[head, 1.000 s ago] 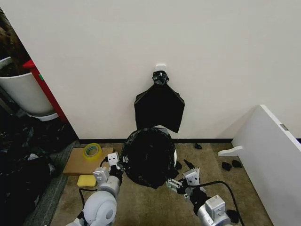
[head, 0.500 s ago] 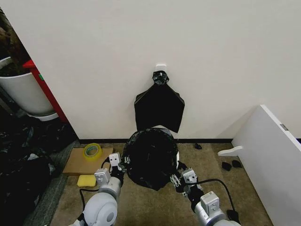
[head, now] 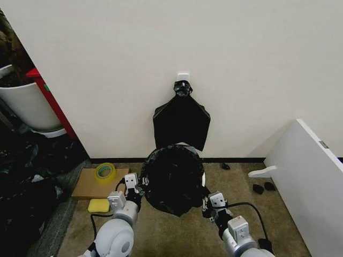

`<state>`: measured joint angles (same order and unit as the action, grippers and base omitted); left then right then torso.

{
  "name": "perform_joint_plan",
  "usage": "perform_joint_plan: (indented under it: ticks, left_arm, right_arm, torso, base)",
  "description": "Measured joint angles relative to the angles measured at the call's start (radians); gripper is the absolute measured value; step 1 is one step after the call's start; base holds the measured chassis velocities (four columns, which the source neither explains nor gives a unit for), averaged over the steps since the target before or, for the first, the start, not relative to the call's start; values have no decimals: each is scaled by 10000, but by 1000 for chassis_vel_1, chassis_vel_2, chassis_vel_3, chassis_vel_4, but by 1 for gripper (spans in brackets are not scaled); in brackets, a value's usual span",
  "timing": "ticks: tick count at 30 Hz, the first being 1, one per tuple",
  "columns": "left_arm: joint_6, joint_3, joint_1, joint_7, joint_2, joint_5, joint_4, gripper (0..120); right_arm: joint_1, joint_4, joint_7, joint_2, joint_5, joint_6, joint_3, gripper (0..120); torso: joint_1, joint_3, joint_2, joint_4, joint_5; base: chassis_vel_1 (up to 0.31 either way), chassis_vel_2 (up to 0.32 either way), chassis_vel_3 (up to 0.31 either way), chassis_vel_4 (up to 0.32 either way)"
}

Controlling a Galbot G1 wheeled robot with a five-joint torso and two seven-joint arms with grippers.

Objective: Place the garbage bag over the trash bin.

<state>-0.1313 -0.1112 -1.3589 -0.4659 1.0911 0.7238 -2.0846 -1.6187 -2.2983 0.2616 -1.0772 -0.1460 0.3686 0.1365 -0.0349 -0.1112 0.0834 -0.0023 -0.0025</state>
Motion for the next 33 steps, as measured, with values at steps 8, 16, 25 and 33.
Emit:
perform_joint_plan:
  ticks: [8,16,25,33]
  left_arm:
    - [29,-99,-32,-16,26,119,-11,0]
    - [29,-102,-41,-35,55,257,-65,0]
    - [-42,-117,-133,-93,27,529,-283,0]
    - [-126,-150,-138,-188,5,732,-336,0]
  right_arm:
    - [-46,17,715,-131,-6,210,147,0]
    - [35,212,1296,-112,-174,581,255,0]
    - [492,481,500,-6,-993,234,199,0]
    - [527,565,395,86,-1365,225,232,0]
  torso:
    - [0,0,0,0,1]
    - [0,0,0,-1,0]
    - [0,0,0,0,1]
    - [0,1,0,0,0]
  base:
    - [0,0,0,0]
    - [0,0,0,0]
    - [0,0,0,0]
    - [0,0,0,0]
